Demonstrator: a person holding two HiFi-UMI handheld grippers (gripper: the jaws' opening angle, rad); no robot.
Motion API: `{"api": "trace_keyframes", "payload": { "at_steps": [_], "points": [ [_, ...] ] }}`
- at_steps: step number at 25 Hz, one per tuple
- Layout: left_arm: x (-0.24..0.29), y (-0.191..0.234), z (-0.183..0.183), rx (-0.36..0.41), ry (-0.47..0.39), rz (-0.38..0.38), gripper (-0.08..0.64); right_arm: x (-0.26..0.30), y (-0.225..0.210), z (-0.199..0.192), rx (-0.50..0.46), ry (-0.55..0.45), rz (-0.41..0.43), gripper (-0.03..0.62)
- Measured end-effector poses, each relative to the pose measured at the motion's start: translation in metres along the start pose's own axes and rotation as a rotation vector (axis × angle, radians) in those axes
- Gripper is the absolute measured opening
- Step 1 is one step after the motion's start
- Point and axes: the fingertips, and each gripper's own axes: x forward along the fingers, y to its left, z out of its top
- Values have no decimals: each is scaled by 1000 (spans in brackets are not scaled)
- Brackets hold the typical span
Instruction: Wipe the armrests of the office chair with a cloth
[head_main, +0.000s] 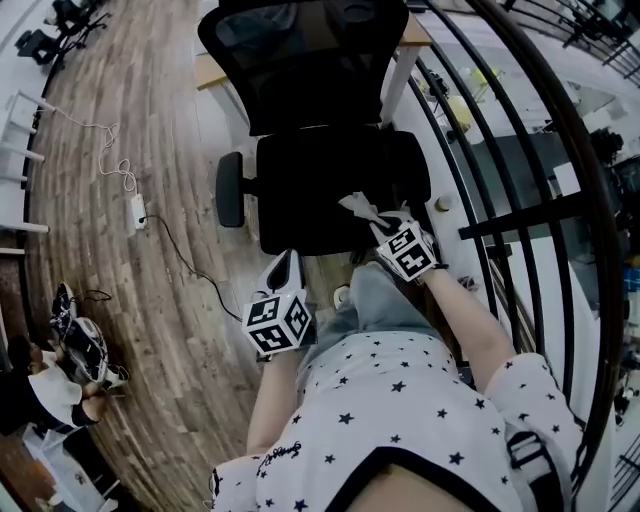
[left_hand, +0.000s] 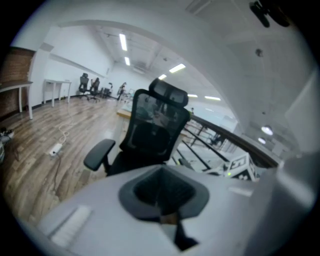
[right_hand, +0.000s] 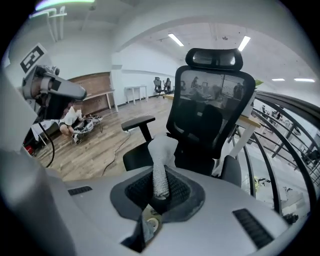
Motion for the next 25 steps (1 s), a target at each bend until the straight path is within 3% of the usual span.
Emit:
{"api": "trace_keyframes", "payload": {
  "at_steps": [9,17,25],
  "points": [
    [-25,51,5,-87,-66,158,6,14,33,39,-45,-61,132,34],
    [-23,97,32,-120,-97,200,6,48,56,103,-82,-101,201,34],
    [-4,162,46,-124,-37,228,6,107,76,163,-63,-126,231,34]
  ]
}}
